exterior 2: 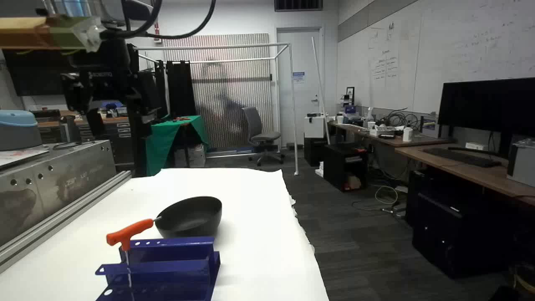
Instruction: Pick up the orange object and put it in the bowl
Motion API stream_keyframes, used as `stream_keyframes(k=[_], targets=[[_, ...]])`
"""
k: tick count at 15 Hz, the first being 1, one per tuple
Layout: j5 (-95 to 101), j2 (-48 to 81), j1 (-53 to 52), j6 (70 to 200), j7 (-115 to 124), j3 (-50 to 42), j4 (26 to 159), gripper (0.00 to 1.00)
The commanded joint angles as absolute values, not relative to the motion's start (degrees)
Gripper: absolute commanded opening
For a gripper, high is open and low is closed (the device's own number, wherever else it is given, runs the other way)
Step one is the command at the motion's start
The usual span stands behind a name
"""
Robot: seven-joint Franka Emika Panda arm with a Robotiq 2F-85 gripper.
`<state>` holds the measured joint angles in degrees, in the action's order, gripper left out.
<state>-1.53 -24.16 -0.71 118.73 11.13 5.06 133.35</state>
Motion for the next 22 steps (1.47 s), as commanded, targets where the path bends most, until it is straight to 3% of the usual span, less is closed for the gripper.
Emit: stream_keyframes(k=[1, 6, 21, 22], targets=[[-1.4, -24.2, -0.9, 118.7, 11.2, 4.9, 132.9, 1.00], [-0.9, -23.4, -0.3, 118.5, 13.6, 5.6, 131.4, 1.00], [-1.3, -3.3, -0.2, 119.2, 17.9, 2.5, 131.3, 1.00], [-1.4, -3.0, -0.3, 118.3, 17.5, 2.5, 131.4, 0.75]])
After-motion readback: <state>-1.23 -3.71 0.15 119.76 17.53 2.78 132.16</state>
